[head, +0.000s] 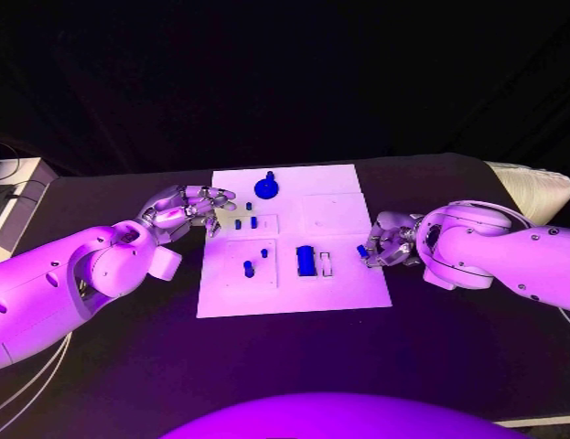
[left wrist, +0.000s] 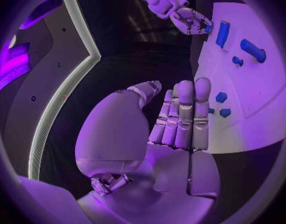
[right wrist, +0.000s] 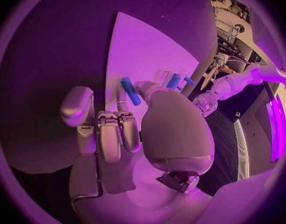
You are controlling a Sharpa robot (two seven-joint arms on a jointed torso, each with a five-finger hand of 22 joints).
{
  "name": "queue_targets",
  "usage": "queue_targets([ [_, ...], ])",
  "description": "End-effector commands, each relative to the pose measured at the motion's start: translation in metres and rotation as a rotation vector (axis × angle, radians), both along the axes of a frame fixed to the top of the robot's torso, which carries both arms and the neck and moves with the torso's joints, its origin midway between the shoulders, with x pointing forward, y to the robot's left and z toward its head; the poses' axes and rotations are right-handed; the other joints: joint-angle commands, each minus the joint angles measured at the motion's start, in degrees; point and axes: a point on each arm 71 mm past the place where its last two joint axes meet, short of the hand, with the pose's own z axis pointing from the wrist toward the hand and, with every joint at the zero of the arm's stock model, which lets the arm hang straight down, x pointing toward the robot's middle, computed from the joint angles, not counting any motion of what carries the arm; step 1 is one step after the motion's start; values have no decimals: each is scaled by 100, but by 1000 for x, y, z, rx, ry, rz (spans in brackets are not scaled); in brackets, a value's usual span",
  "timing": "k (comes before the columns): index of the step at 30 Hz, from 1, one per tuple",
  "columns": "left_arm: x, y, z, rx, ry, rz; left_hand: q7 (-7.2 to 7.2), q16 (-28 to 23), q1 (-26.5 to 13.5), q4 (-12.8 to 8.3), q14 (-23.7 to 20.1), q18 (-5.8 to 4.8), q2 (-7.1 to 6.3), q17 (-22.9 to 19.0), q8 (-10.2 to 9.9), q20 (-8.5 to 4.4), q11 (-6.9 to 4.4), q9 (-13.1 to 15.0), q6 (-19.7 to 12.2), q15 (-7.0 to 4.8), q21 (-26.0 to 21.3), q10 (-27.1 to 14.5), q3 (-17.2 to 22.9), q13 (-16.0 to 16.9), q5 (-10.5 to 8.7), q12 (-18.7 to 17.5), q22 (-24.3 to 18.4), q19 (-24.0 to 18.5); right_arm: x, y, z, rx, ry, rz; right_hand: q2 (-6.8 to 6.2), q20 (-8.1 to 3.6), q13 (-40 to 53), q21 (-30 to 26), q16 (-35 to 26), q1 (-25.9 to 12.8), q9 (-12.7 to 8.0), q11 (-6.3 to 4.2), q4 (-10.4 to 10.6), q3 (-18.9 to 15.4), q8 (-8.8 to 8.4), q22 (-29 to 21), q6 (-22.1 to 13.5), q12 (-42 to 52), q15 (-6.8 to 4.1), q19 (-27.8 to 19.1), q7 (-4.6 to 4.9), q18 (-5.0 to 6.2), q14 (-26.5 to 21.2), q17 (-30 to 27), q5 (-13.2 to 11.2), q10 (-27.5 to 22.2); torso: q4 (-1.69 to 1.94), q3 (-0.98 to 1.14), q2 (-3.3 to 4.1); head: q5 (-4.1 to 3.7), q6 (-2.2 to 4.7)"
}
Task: Assemble the parts on the task board
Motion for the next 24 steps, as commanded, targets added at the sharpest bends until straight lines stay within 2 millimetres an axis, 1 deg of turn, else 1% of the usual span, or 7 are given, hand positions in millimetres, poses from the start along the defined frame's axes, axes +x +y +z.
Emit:
queue_targets([
  [1,-1,-2,1,-14,2,-15,-1,25,-23,21,14,-61,37,9,15,-16,3,-5,-51,-10,-3,3,-2,9,5,27,8,-18,-3,3,0,73,46,-47,0,23,1331,-33,17,-77,29,46,-801,767,63,1,54,-35,41,-1,-9,-65,582,1487,24,465,2,0,-1,-9,-2],
  [6,-1,-2,0,-13,3,-16,-2,25,-23,22,15,-60,38,9,16,-15,3,-5,-53,-10,-6,1,-2,10,6,27,4,-20,-8,13,4,126,68,-51,-6,23,1331,-51,14,-113,32,43,-811,767,67,-3,68,-36,39,-5,-14,-62,580,1479,16,464,2,3,4,1,-15],
  [14,-1,-3,0,-13,5,-19,-2,25,-23,22,15,-60,38,9,16,-15,3,-5,-53,-10,-6,1,-2,10,6,27,4,-20,-11,28,6,160,87,-33,-14,23,1325,-48,13,-186,32,40,-815,764,65,4,74,-43,37,-5,-18,-62,579,1475,-9,460,-3,-5,-2,0,-31],
  [18,-1,-3,0,-14,6,-23,-2,25,-23,22,15,-60,38,9,16,-15,3,-5,-53,-10,-6,1,-2,10,6,27,4,-20,-9,36,5,161,98,-19,-17,23,1324,-66,13,-253,31,38,-821,763,60,2,75,-44,36,-10,-22,-60,579,1476,-61,459,-3,-11,-6,-17,-32],
  [21,-1,-4,0,-15,7,-26,-2,25,-23,22,15,-60,38,9,16,-15,3,-5,-53,-10,-6,1,-2,10,6,27,4,-20,-8,41,3,158,103,-12,-15,24,1322,-73,11,-313,29,37,-822,762,55,3,74,-47,35,-12,-24,-59,578,1471,-113,457,2,-9,1,-24,-23],
  [23,-1,-4,0,-15,7,-27,-2,25,-23,22,15,-60,38,9,16,-15,3,-5,-53,-10,-6,1,-2,10,6,27,4,-20,-7,44,1,155,108,-8,-14,24,1321,-87,11,-359,29,35,-821,759,53,0,79,-47,35,-15,-27,-57,578,1470,-162,457,11,-5,3,-17,-30],
  [24,-1,-4,0,-15,7,-28,-2,25,-23,22,15,-60,38,9,16,-15,3,-5,-53,-10,-6,1,-2,10,6,27,4,-20,-6,44,0,153,111,-7,-12,26,1319,-114,9,-424,27,33,-809,750,49,-8,81,-50,35,-21,-30,-53,576,1463,-242,455,11,-4,3,-14,-31],
])
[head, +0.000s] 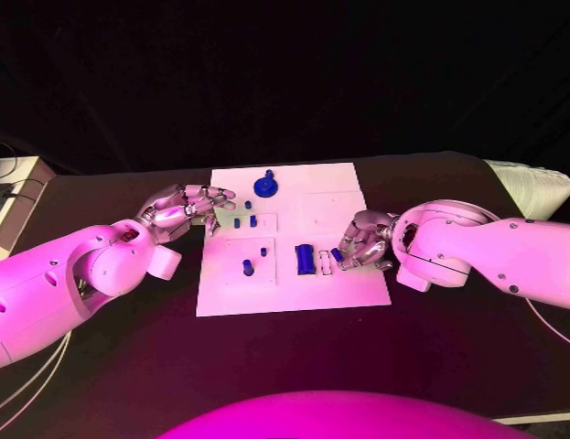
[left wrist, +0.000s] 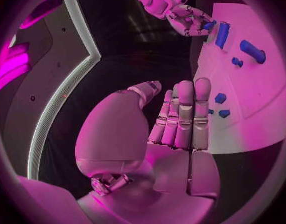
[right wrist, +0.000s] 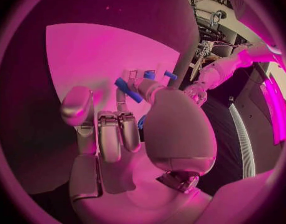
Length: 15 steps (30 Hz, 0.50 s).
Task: Assemble the parts on the task board
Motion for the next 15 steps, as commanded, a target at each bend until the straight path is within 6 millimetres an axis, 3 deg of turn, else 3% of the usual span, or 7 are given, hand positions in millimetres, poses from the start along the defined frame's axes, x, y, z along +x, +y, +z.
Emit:
queue_targets([
  [1,-1,-3,1,-16,2,-22,-2,25,-23,23,15,-60,38,10,16,-15,3,-6,-53,-10,-6,1,-2,6,6,27,4,-20,0,2,-4,-1,26,3,-2,26,1317,-53,8,-129,49,23,0,-23,10,-9,35,-34,34,-23,-13,-52,576,1462,-127,462,13,4,5,10,-1],
  [7,-1,-2,1,-15,2,-22,-2,25,-23,23,15,-60,38,10,16,-15,3,-6,-53,-10,-6,1,-2,6,6,27,4,-20,1,4,-7,-10,19,6,-44,32,1311,-95,5,-481,41,25,161,-186,9,-19,71,-40,38,-26,-18,-49,574,1453,-281,459,0,4,3,24,-5],
  [11,-1,-2,1,-15,3,-23,-2,25,-23,23,15,-60,38,10,16,-15,3,-6,-53,-10,-6,1,-2,6,6,27,4,-20,1,6,-7,-12,14,11,-51,24,1309,-120,4,-689,42,2,310,-361,31,-24,128,-43,22,-19,-47,-45,574,1449,-612,458,2,9,3,28,-6],
  [15,-1,-2,1,-14,4,-24,-2,25,-23,23,15,-60,38,10,16,-15,3,-6,-53,-10,-6,1,-2,6,6,27,4,-20,1,7,-8,-15,15,16,-44,17,1307,-146,3,-767,44,-9,393,-432,50,-32,161,-45,13,-17,-61,-42,573,1447,-734,457,0,10,3,30,-16],
])
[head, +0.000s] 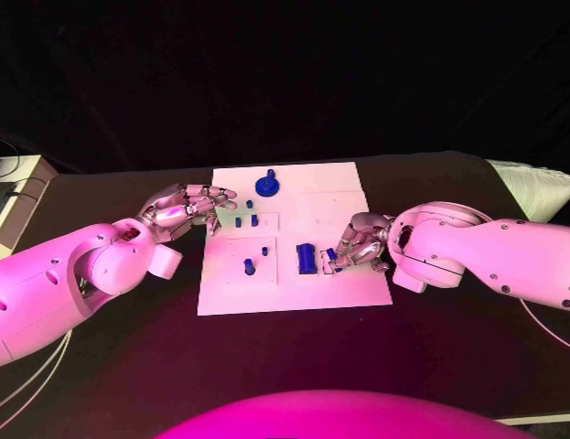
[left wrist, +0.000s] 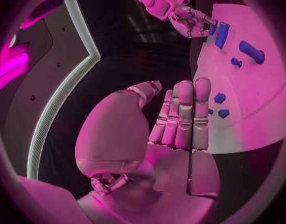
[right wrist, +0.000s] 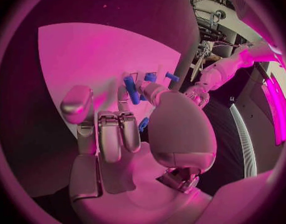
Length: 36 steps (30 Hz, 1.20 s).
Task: Assemble the parts on the task board
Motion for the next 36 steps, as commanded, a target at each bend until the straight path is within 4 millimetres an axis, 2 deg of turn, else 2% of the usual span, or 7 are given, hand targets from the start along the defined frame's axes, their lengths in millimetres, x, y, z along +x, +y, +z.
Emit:
queue_targets([
  [1,-1,-2,1,-14,1,-19,-2,25,-23,23,15,-60,38,5,16,-15,3,-7,-53,-10,-6,1,-2,7,6,27,5,-20,-1,1,-1,-11,1,14,-11,15,1310,-32,3,-103,-1,-11,59,-61,5,-11,53,-18,10,-14,12,-43,573,1446,-61,458,-6,0,0,7,-11],
  [9,-1,-2,1,-12,5,-24,-2,25,-23,23,15,-60,38,5,16,-15,3,-7,-53,-10,-6,1,-2,7,6,27,5,-20,-1,1,-1,-15,9,25,-16,1,1312,-66,-3,-254,17,-36,229,-200,65,-20,122,-16,-10,-10,-20,-40,569,1430,-173,460,-3,3,1,8,-23],
  [18,-1,-2,0,-11,7,-28,-2,23,-13,28,18,-59,39,6,23,-14,3,-9,-56,-9,-11,-15,-2,12,9,33,0,-21,-1,1,-2,-26,15,34,-13,-4,1305,-100,-6,-273,28,-47,258,-226,93,-32,155,-24,-17,-14,-34,-35,567,1421,-184,455,-7,-2,-1,12,-35],
  [30,-1,-2,0,-11,8,-30,-2,23,-13,28,18,-59,39,6,23,-14,3,-9,-56,-9,-11,-15,-2,12,9,33,0,-21,-1,-1,-1,-18,-11,29,-33,-15,1308,-94,-7,-276,50,-67,279,-268,140,-27,196,-20,-32,-9,-58,-36,567,1419,-200,458,6,-1,3,5,-23],
  [32,-1,-2,0,-10,8,-30,-2,23,-13,28,18,-59,39,6,23,-14,3,-9,-56,-9,-11,-15,-2,12,9,33,0,-21,-5,-3,-1,-7,-4,33,-77,-23,1313,-73,-5,-263,67,-80,280,-316,172,-17,213,-14,-44,-1,-73,-40,568,1425,-251,463,7,0,4,5,-22],
  [36,-1,-2,0,-9,8,-28,-2,22,-13,31,18,-59,40,6,25,-14,4,-10,-56,-9,-15,-18,-3,13,9,35,-4,-23,-13,-4,0,11,9,46,-128,-50,1320,-29,2,-186,114,-110,376,-607,281,11,233,-5,-70,26,-105,-51,573,1446,-653,471,-5,6,3,31,-25],
])
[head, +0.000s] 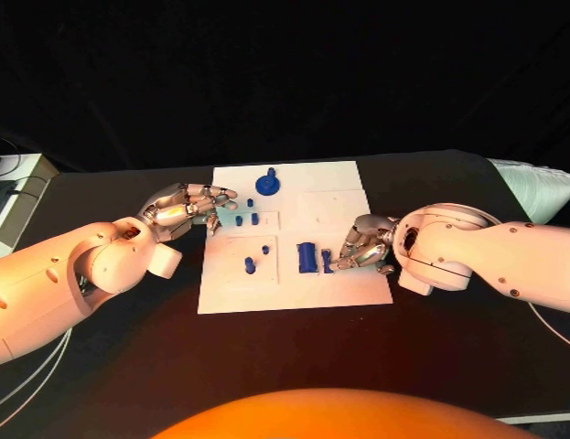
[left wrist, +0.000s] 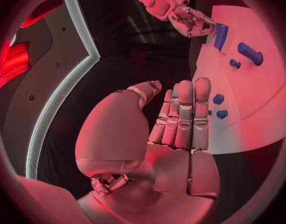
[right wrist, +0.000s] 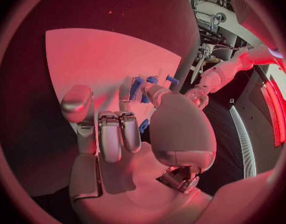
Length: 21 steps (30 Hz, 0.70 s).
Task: Assemble the parts on the task board
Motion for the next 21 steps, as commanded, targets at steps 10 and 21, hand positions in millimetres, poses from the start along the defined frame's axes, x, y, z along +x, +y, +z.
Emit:
queue_targets([
  [10,-1,-2,0,-14,0,-20,-2,22,-12,32,18,-59,40,7,25,-14,4,-7,-56,-8,-15,-18,-3,7,10,35,-4,-23,-15,2,-4,21,28,46,120,-63,1323,38,8,309,60,-91,249,-602,216,36,85,3,-83,36,-56,-56,597,1463,-391,457,-15,7,-2,16,-4],
  [21,-1,-3,0,-15,1,-23,-2,22,-12,32,18,-59,40,7,25,-14,4,-7,-56,-8,-15,-18,-3,7,10,35,-4,-23,-7,3,-11,-5,-17,20,278,-88,1339,36,9,462,105,-134,252,-562,344,45,146,23,-117,48,-107,-56,598,1466,-376,471,-1,5,7,10,-15],
])
